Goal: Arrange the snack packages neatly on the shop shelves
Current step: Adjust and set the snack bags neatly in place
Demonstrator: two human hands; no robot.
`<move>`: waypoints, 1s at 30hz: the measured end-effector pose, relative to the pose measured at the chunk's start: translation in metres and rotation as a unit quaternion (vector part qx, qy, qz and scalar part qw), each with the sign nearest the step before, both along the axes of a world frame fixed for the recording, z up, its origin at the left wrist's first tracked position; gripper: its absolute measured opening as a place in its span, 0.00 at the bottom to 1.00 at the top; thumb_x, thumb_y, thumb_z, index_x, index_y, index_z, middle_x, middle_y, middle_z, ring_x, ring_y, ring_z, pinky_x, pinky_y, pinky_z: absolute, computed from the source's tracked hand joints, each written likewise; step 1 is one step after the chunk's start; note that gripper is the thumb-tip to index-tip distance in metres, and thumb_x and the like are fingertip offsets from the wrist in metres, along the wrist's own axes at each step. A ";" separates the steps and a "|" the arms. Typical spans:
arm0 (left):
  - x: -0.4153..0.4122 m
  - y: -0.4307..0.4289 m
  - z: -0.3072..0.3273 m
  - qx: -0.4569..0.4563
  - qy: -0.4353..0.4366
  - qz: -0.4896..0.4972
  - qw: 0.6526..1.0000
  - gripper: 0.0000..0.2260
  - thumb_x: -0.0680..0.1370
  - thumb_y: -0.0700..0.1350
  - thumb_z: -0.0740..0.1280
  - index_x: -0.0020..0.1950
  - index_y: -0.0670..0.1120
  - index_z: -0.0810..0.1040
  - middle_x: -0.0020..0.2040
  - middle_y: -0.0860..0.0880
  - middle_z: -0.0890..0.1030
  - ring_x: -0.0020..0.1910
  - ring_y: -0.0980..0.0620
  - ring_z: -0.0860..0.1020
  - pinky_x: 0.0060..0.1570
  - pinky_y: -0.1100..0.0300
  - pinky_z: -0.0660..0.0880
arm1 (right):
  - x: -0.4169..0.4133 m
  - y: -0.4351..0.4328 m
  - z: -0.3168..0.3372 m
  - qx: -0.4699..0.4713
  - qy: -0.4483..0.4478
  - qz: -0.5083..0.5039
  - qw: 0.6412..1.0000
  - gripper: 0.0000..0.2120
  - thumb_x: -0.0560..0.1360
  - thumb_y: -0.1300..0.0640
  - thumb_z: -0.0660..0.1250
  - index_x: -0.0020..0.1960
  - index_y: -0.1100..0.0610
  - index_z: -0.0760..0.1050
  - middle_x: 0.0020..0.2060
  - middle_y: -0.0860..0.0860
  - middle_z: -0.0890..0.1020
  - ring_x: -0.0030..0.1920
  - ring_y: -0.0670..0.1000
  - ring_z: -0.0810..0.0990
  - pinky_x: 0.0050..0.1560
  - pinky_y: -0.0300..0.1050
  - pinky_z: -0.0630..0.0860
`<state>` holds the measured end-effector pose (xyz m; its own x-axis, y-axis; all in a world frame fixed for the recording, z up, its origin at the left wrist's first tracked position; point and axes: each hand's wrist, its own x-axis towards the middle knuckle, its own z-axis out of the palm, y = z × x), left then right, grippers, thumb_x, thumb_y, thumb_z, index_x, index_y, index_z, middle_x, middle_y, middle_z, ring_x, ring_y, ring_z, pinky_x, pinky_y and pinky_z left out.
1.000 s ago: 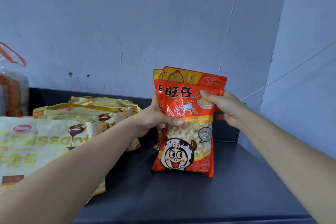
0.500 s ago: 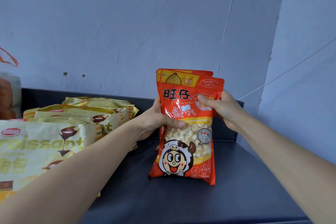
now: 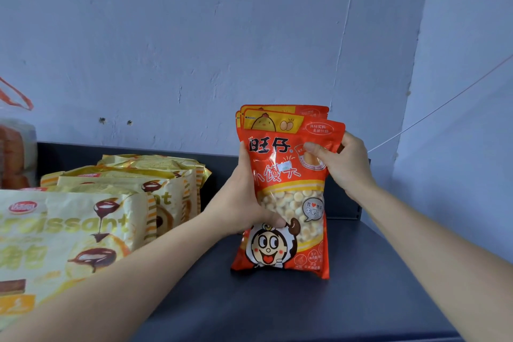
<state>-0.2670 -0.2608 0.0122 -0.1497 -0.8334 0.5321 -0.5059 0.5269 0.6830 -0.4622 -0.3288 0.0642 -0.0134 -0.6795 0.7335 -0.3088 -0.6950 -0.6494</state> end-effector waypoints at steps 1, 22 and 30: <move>-0.001 0.000 -0.004 -0.016 -0.003 0.022 1.000 0.66 0.56 0.50 0.83 0.75 0.61 0.35 0.68 0.57 0.70 0.66 0.56 0.72 0.63 0.50 0.74 | 0.000 0.000 -0.001 -0.010 -0.001 -0.005 1.000 0.15 0.69 0.49 0.75 0.51 0.54 0.78 0.46 0.46 0.83 0.47 0.47 0.82 0.51 0.48 0.79; -0.016 0.017 -0.022 -0.045 -0.142 0.143 0.979 0.64 0.62 0.52 0.81 0.72 0.63 0.27 0.71 0.54 0.52 0.67 0.48 0.68 0.57 0.53 0.77 | -0.016 0.003 0.003 0.038 0.066 -0.005 0.997 0.19 0.66 0.46 0.75 0.53 0.53 0.77 0.55 0.49 0.81 0.56 0.49 0.78 0.59 0.51 0.74; -0.014 0.027 -0.024 -0.013 -0.165 0.140 0.976 0.65 0.63 0.49 0.81 0.71 0.62 0.25 0.68 0.49 0.64 0.60 0.49 0.74 0.55 0.53 0.77 | -0.017 0.024 0.000 0.086 0.092 0.004 0.992 0.44 0.56 0.38 0.76 0.66 0.50 0.65 0.60 0.44 0.75 0.60 0.46 0.73 0.61 0.48 0.71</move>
